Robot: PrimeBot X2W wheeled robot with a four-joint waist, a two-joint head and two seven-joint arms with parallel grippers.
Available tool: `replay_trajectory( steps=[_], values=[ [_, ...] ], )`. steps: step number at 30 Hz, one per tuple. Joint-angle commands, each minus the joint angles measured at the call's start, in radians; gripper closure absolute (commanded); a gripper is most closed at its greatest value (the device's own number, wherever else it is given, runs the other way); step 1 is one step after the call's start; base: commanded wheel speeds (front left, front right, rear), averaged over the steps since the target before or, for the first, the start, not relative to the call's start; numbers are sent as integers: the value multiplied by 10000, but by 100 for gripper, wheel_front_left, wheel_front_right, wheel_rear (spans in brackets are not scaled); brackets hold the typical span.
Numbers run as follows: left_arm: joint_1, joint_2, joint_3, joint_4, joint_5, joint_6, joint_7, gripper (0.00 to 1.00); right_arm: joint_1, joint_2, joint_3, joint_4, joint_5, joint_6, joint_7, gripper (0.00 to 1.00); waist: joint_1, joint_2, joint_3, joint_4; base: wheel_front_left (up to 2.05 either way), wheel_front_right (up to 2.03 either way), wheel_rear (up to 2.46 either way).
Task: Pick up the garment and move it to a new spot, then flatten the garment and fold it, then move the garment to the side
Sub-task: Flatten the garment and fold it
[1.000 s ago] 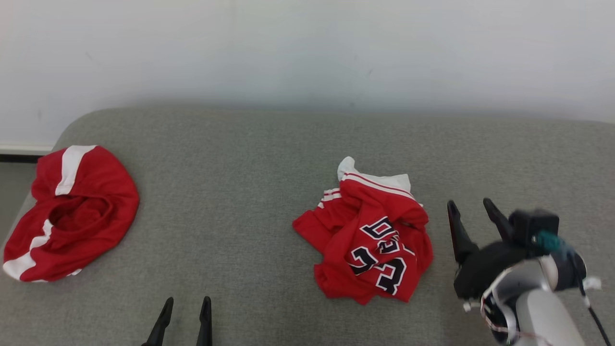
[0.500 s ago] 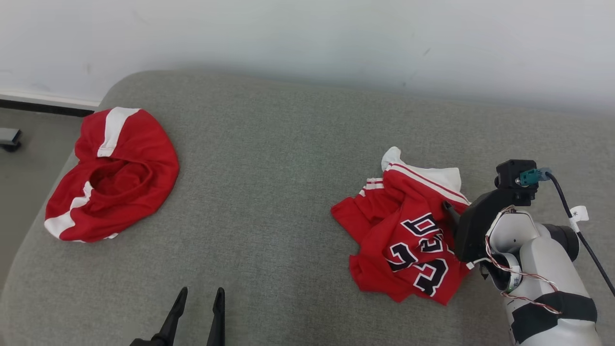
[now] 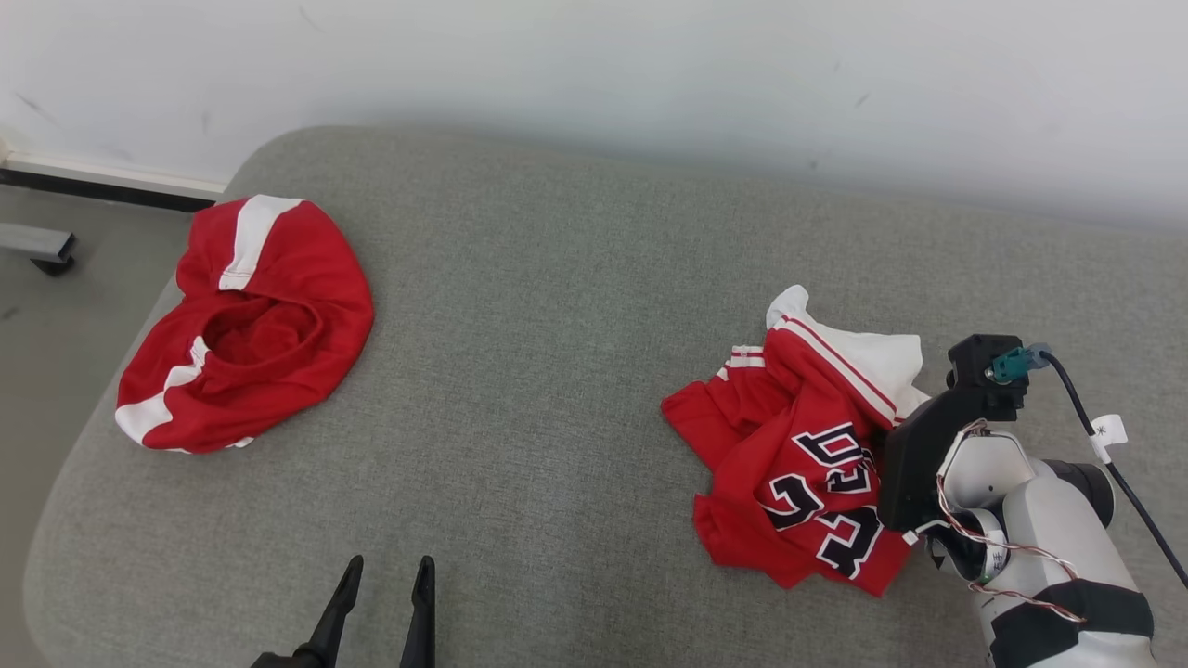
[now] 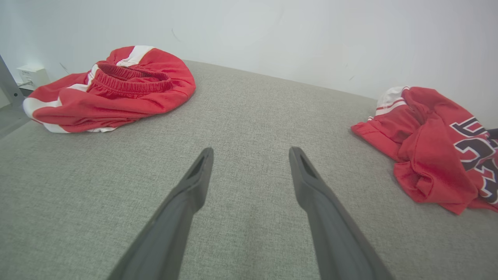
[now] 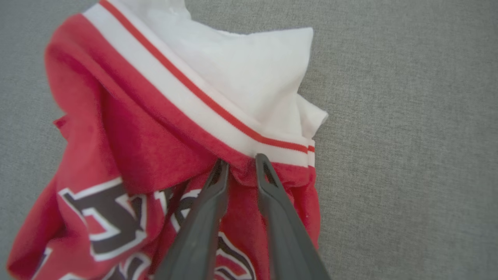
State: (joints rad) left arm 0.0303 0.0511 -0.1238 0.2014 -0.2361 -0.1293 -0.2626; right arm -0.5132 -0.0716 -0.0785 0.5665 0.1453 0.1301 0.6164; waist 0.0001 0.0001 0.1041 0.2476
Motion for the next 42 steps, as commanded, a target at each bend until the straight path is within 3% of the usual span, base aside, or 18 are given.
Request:
replay_trajectory(
  steps=[1,15,23,33,42],
  values=[
    [-66,-12,22,36,54,-13,-34,0,172,-120,55,-51,93,12,-79,100,-1,-1,-123,-11,0,0,0],
    [322,-13,160,112,61,-13,-36,0,863,-727,278,-1035,220,12,-1196,100,-1,-1,-807,-205,0,0,0],
    [442,-13,264,30,46,-12,-36,0,617,-718,358,-2135,471,12,-1857,100,-1,-1,-938,-450,0,0,0],
    [380,-13,271,-36,-88,-8,-36,0,-931,-609,2129,-3865,1490,12,-2445,100,-1,-1,-870,-727,0,0,0],
    [192,-13,164,-34,-144,7,-36,0,-2905,-320,3368,-4144,2296,12,-3399,100,-1,-1,-716,-632,0,0,0]
  ],
)
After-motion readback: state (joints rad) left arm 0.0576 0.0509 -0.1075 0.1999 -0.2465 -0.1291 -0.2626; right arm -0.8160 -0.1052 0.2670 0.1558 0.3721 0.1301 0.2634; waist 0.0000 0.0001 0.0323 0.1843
